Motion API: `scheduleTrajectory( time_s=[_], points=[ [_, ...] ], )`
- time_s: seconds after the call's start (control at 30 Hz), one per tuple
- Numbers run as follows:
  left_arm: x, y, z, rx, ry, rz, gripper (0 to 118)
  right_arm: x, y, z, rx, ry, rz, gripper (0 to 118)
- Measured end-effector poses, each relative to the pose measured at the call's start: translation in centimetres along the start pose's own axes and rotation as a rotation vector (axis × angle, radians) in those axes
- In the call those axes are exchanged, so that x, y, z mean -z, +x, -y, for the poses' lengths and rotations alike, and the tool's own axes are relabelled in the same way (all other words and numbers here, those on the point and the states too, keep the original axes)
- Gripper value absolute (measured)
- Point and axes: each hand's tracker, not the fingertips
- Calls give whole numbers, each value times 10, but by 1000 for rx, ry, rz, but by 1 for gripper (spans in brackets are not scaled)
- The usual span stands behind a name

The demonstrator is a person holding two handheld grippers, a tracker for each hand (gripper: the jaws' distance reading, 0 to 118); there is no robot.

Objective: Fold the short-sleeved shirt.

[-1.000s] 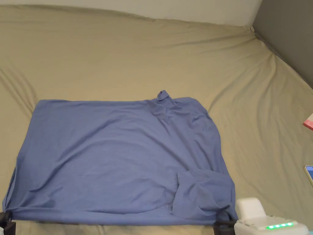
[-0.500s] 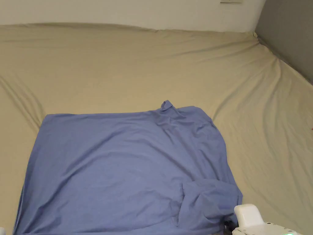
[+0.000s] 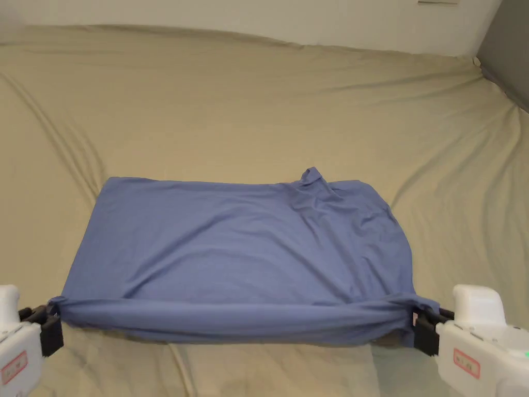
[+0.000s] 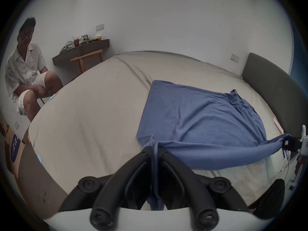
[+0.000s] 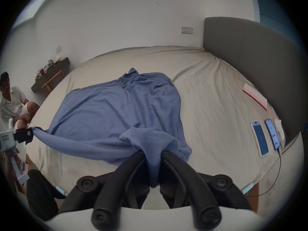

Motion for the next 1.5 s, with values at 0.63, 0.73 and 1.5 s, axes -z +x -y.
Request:
scheduleTrajectory(
  time_s=[0.63, 0.73, 1.5],
  points=[
    [146, 31, -43, 210, -274, -47, 4, 158, -11, -50, -86, -264, 125, 8],
    [144, 30, -52, 218, -304, -32, 9, 156, -9, -51, -73, -238, 133, 22],
    [-68, 81, -54, 196, 414, -48, 11, -63, -107, -76, -320, 530, 29, 0]
  ],
)
